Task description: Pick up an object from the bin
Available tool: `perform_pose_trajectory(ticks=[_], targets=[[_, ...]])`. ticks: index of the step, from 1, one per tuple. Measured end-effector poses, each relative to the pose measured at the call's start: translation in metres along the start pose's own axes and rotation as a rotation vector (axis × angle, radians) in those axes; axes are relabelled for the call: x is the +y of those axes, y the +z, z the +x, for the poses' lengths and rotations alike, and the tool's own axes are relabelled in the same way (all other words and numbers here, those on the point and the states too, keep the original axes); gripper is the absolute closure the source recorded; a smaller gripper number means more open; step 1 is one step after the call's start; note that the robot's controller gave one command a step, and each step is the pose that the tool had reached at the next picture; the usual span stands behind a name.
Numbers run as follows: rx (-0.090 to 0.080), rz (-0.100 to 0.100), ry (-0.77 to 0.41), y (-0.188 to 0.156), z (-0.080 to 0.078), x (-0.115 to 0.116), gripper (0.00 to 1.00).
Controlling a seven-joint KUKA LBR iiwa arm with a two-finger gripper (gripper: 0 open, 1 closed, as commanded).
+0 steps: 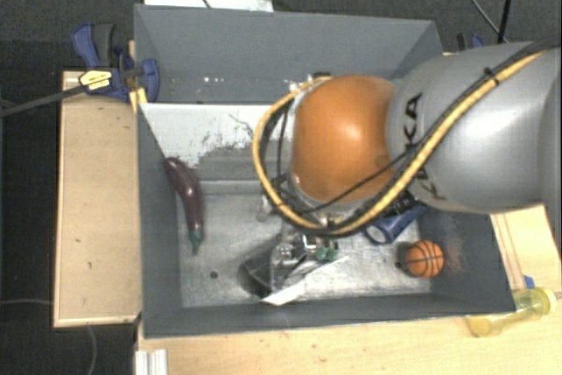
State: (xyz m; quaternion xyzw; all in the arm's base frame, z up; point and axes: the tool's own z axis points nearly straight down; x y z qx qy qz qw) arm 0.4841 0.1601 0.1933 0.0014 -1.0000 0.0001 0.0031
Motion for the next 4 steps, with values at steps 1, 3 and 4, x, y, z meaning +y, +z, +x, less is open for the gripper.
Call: perform_pose_trajectory(ticks=[1, 3, 4], targets=[[-0.008, -0.001, 0.004, -0.004, -0.002, -0.001, 0.00], [-0.009, 0.000, -0.440, 0.059, -0.001, -0.071, 0.00], [-0.008, 0.001, -0.445, 0.054, -0.001, -0.099, 0.00]])
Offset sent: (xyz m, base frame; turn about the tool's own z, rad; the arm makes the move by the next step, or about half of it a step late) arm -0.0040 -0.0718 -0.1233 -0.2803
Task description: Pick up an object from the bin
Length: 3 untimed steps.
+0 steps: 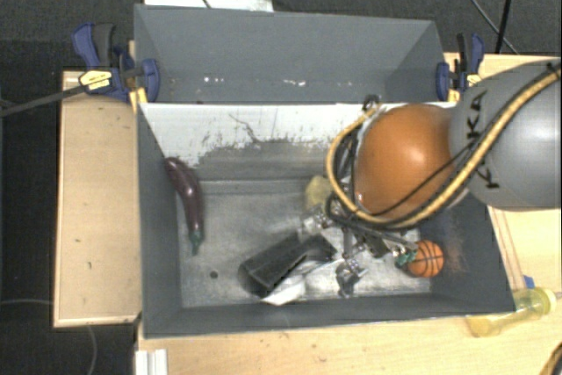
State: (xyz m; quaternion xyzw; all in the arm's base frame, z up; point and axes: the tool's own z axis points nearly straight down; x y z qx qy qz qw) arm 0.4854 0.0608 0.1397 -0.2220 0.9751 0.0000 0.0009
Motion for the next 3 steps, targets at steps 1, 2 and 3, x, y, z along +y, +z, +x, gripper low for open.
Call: perform_pose_trajectory(ticks=[1, 2, 3], targets=[[-0.027, 0.007, -0.135, 0.0657, -0.0345, 0.0067, 0.00], [-0.041, 0.014, -0.363, 0.0614, -0.0257, 0.0056, 1.00], [-0.041, 0.014, -0.362, 0.0614, -0.0257, 0.0056, 1.00]])
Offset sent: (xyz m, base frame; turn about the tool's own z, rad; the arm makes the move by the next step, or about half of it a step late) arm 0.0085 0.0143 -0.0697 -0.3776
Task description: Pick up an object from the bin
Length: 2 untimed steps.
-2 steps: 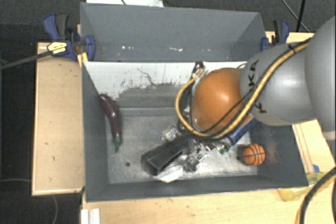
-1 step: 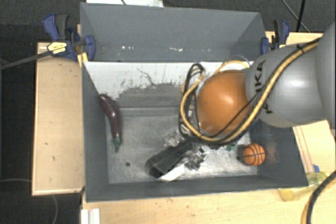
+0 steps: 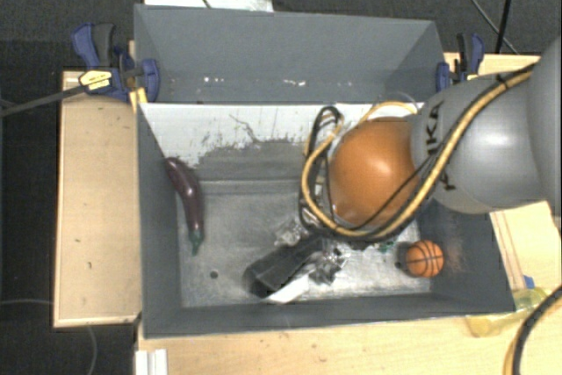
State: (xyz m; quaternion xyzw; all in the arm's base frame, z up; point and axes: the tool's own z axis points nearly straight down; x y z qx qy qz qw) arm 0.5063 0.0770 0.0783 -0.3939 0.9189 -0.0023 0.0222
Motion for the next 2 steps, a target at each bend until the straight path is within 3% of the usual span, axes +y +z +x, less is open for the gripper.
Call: perform_pose_trajectory(ticks=[1, 2], targets=[[0.002, -0.002, 0.001, -0.002, 0.000, 0.000, 1.00], [0.015, -0.010, 0.000, -0.017, 0.001, 0.000, 1.00]])
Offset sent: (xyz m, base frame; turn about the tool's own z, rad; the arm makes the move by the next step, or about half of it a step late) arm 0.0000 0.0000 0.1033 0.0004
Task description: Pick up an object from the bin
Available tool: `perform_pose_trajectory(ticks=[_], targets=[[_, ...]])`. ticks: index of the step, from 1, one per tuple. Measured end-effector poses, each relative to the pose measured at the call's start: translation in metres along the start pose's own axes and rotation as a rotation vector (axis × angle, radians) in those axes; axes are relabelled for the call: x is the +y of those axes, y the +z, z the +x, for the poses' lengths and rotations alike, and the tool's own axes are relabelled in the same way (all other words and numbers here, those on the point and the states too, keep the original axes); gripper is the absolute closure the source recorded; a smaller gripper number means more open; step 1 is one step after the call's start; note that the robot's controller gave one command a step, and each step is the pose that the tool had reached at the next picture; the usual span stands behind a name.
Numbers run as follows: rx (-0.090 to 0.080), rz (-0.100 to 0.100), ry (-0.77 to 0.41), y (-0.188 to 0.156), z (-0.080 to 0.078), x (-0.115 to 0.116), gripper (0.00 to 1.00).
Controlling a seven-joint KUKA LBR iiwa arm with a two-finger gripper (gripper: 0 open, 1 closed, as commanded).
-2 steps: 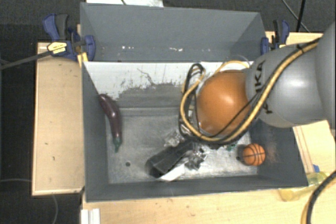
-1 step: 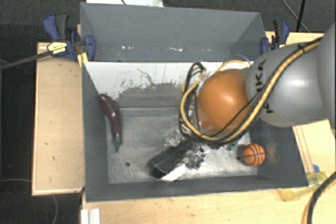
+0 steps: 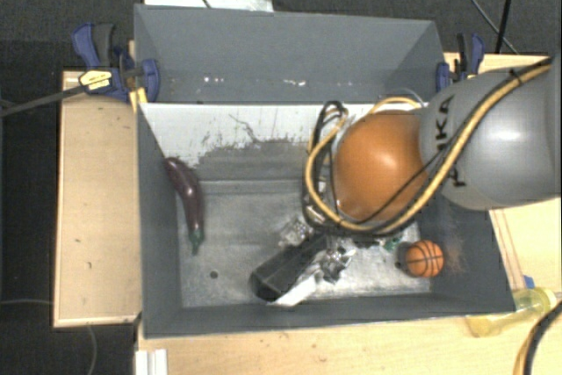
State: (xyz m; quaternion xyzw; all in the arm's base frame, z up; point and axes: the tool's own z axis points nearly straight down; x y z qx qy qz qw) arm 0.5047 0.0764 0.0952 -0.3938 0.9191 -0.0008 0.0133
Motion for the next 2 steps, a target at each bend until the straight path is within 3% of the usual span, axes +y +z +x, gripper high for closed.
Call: perform_pose_trajectory(ticks=[2], targets=[[0.011, -0.004, 0.004, -0.0249, -0.0017, -0.0017, 1.00]])
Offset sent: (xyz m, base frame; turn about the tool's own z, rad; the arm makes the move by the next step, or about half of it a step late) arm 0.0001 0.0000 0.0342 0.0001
